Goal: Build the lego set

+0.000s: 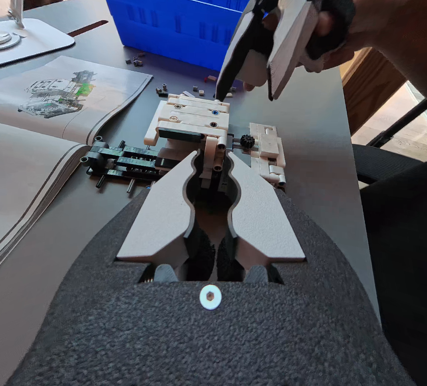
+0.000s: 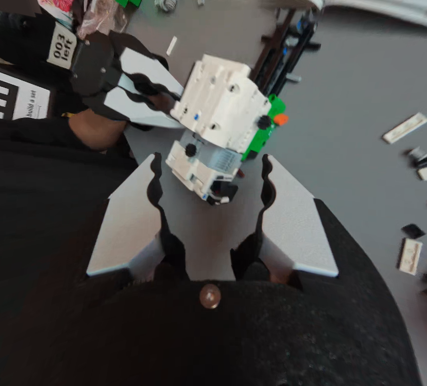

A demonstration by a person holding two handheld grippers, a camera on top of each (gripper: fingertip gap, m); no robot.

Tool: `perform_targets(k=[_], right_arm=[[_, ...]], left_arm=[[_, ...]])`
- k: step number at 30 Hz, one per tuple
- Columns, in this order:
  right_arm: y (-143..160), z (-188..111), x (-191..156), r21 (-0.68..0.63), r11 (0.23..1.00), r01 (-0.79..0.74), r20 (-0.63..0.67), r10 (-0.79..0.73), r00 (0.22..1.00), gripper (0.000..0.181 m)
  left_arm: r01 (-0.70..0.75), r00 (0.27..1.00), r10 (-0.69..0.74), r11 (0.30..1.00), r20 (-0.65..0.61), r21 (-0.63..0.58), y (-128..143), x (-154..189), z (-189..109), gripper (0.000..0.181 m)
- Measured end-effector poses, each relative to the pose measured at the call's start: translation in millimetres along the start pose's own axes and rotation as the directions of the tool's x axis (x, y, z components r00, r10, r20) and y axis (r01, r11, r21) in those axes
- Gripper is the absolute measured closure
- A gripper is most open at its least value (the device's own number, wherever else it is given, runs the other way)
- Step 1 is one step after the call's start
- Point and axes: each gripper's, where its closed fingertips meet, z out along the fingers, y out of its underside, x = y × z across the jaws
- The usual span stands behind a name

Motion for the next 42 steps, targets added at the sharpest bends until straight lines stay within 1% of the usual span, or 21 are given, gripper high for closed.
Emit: perform_targets(k=[1, 3, 4, 5, 6, 9, 11, 12, 14, 16, 18, 21, 22, 24, 28, 30, 33, 34, 37, 39, 42], right_arm=[[-10.5, 0.8, -8.4, 0.040, 0.998, 0.058, -0.029, -0.057, 0.998, 0.095], [-23.0, 4.1, -12.8, 0.090, 0.988, 0.124, -0.131, -0.111, 0.985, 0.095], [-23.7, 6.4, -14.0, 0.094, 0.984, 0.152, -0.172, -0.135, 0.976, 0.095], [-24.9, 6.0, -7.9, 0.107, 0.980, 0.170, -0.254, -0.139, 0.957, 0.095], [-24.3, 6.3, -4.2, 0.114, 0.976, 0.184, -0.317, -0.140, 0.938, 0.095], [-27.4, 18.8, -12.8, 0.177, 0.968, 0.178, -0.373, -0.101, 0.922, 0.095], [-28.4, 23.2, -4.3, 0.152, 0.968, 0.201, -0.483, -0.105, 0.869, 0.096], [-30.6, 25.2, -3.1, 0.150, 0.966, 0.211, -0.510, -0.107, 0.854, 0.096], [-37.3, 27.2, -2.7, 0.191, 0.963, 0.189, -0.520, -0.063, 0.852, 0.099], [-39.4, 30.2, 2.7, 0.178, 0.969, 0.169, -0.541, -0.047, 0.840, 0.100], [-37.3, 33.6, 11.1, 0.103, 0.979, 0.175, -0.593, -0.081, 0.801, 0.110], [-38.8, 35.2, 10.6, 0.036, 0.986, 0.163, -0.594, -0.110, 0.797, 0.112], [-40.3, 33.6, 10.9, 0.027, 0.987, 0.158, -0.587, -0.112, 0.801, 0.118], [-39.5, 35.3, 9.4, -0.008, 0.988, 0.156, -0.542, -0.135, 0.830, 0.118], [-37.4, 37.8, 5.8, -0.091, 0.965, 0.244, -0.469, -0.258, 0.845, 0.118], [-33.7, 41.6, -0.8, -0.157, 0.920, 0.358, -0.386, -0.391, 0.835, 0.118], [-31.1, 44.1, -6.1, -0.216, 0.861, 0.460, -0.292, -0.507, 0.811, 0.118], [-30.0, 44.8, -7.2, -0.231, 0.853, 0.468, -0.268, -0.518, 0.812, 0.118], [-34.1, 45.2, -8.3, -0.240, 0.858, 0.454, -0.290, -0.510, 0.810, 0.117], [-39.8, 45.7, -17.8, -0.212, 0.862, 0.461, -0.313, -0.506, 0.803, 0.111], [-51.3, 45.7, -28.8, -0.178, 0.853, 0.491, -0.400, -0.519, 0.755, 0.118]], left_arm=[[0.024, 0.999, -0.025, 1.000, 0.026, 0.002, -1.8, 0.4, 4.8, 0.165], [0.080, 0.995, -0.080, 0.997, 0.064, 0.008, -4.7, 1.4, 12.2, 0.165], [0.106, 0.991, -0.107, 0.994, 0.080, 0.016, -5.3, 0.4, 11.6, 0.156], [0.130, 0.987, -0.132, 0.991, 0.095, 0.024, -4.9, -1.5, 6.8, 0.145], [0.148, 0.983, -0.150, 0.989, 0.104, 0.031, -3.3, -2.9, -1.4, 0.141], [0.172, 0.971, -0.182, 0.982, 0.155, 0.072, 2.4, -12.2, -38.3, 0.141], [0.166, 0.960, -0.188, 0.979, 0.209, 0.115, 5.0, -20.4, -65.6, 0.142], [0.154, 0.954, -0.186, 0.977, 0.237, 0.145, 5.3, -23.7, -79.0, 0.144], [0.121, 0.936, -0.184, 0.969, 0.300, 0.218, 4.8, -29.6, -105.0, 0.147], [0.103, 0.922, -0.193, 0.958, 0.335, 0.267, 8.6, -31.6, -124.1, 0.149], [0.090, 0.907, -0.193, 0.957, 0.374, 0.275, 18.4, -35.7, -138.1, 0.148], [0.074, 0.882, -0.211, 0.945, 0.421, 0.319, 27.7, -41.6, -159.0, 0.149], [0.080, 0.879, -0.229, 0.935, 0.417, 0.345, 27.4, -40.6, -165.0, 0.149], [0.086, 0.885, -0.252, 0.916, 0.393, 0.392, 24.5, -35.8, -173.4, 0.150], [0.075, 0.888, -0.263, 0.893, 0.378, 0.444, 21.7, -32.3, -181.5, 0.151], [0.084, 0.889, -0.274, 0.886, 0.367, 0.456, 21.6, -31.8, -182.9, 0.151], [0.109, 0.900, -0.285, 0.880, 0.331, 0.462, 21.8, -29.8, -181.8, 0.151], [0.115, 0.900, -0.290, 0.877, 0.324, 0.466, 21.8, -29.9, -182.1, 0.151], [0.130, 0.899, -0.307, 0.867, 0.311, 0.481, 21.7, -31.3, -184.0, 0.152], [0.140, 0.898, -0.319, 0.859, 0.302, 0.492, 21.4, -32.2, -185.7, 0.153], [0.151, 0.896, -0.333, 0.850, 0.293, 0.505, 21.1, -33.7, -187.6, 0.153]])
